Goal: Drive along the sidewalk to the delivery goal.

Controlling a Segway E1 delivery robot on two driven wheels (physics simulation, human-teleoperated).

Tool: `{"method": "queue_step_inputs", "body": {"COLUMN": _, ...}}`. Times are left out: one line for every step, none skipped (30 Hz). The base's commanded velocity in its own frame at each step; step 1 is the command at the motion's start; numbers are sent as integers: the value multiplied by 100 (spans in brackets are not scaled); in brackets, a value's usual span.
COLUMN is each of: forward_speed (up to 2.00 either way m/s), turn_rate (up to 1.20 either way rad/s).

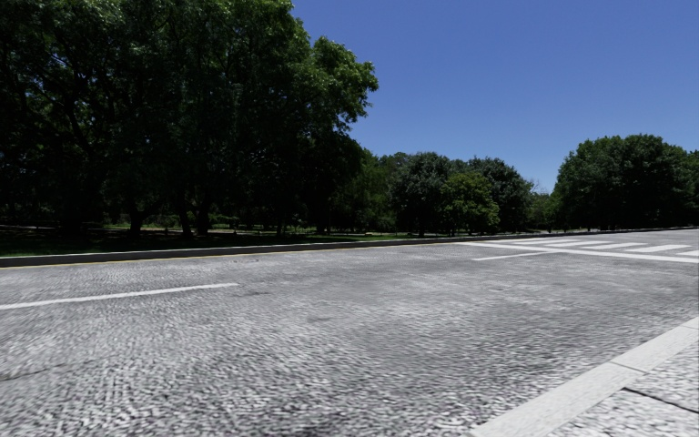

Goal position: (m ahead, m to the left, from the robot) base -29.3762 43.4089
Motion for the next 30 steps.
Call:
{"method": "queue_step_inputs", "body": {"forward_speed": 0, "turn_rate": 0}}
{"method": "queue_step_inputs", "body": {"forward_speed": 0, "turn_rate": 0}}
{"method": "queue_step_inputs", "body": {"forward_speed": 0, "turn_rate": 0}}
{"method": "queue_step_inputs", "body": {"forward_speed": 0, "turn_rate": 0}}
{"method": "queue_step_inputs", "body": {"forward_speed": -23, "turn_rate": 0}}
{"method": "queue_step_inputs", "body": {"forward_speed": -38, "turn_rate": 0}}
{"method": "queue_step_inputs", "body": {"forward_speed": -43, "turn_rate": 0}}
{"method": "queue_step_inputs", "body": {"forward_speed": -43, "turn_rate": 0}}
{"method": "queue_step_inputs", "body": {"forward_speed": -44, "turn_rate": 0}}
{"method": "queue_step_inputs", "body": {"forward_speed": -48, "turn_rate": 2}}
{"method": "queue_step_inputs", "body": {"forward_speed": -58, "turn_rate": 7}}
{"method": "queue_step_inputs", "body": {"forward_speed": -64, "turn_rate": 16}}
{"method": "queue_step_inputs", "body": {"forward_speed": -64, "turn_rate": 16}}
{"method": "queue_step_inputs", "body": {"forward_speed": -67, "turn_rate": 21}}
{"method": "queue_step_inputs", "body": {"forward_speed": -67, "turn_rate": 35}}
{"method": "queue_step_inputs", "body": {"forward_speed": -69, "turn_rate": 43}}
{"method": "queue_step_inputs", "body": {"forward_speed": -69, "turn_rate": 43}}
{"method": "queue_step_inputs", "body": {"forward_speed": -81, "turn_rate": 45}}
{"method": "queue_step_inputs", "body": {"forward_speed": -87, "turn_rate": 46}}
{"method": "queue_step_inputs", "body": {"forward_speed": -92, "turn_rate": 46}}
{"method": "queue_step_inputs", "body": {"forward_speed": -95, "turn_rate": 46}}
{"method": "queue_step_inputs", "body": {"forward_speed": -104, "turn_rate": 46}}
{"method": "queue_step_inputs", "body": {"forward_speed": -104, "turn_rate": 46}}
{"method": "queue_step_inputs", "body": {"forward_speed": -109, "turn_rate": 46}}
{"method": "queue_step_inputs", "body": {"forward_speed": -116, "turn_rate": 46}}
{"method": "queue_step_inputs", "body": {"forward_speed": -118, "turn_rate": 46}}
{"method": "queue_step_inputs", "body": {"forward_speed": -115, "turn_rate": 51}}
{"method": "queue_step_inputs", "body": {"forward_speed": -115, "turn_rate": 51}}
{"method": "queue_step_inputs", "body": {"forward_speed": -111, "turn_rate": 61}}
{"method": "queue_step_inputs", "body": {"forward_speed": -109, "turn_rate": 65}}
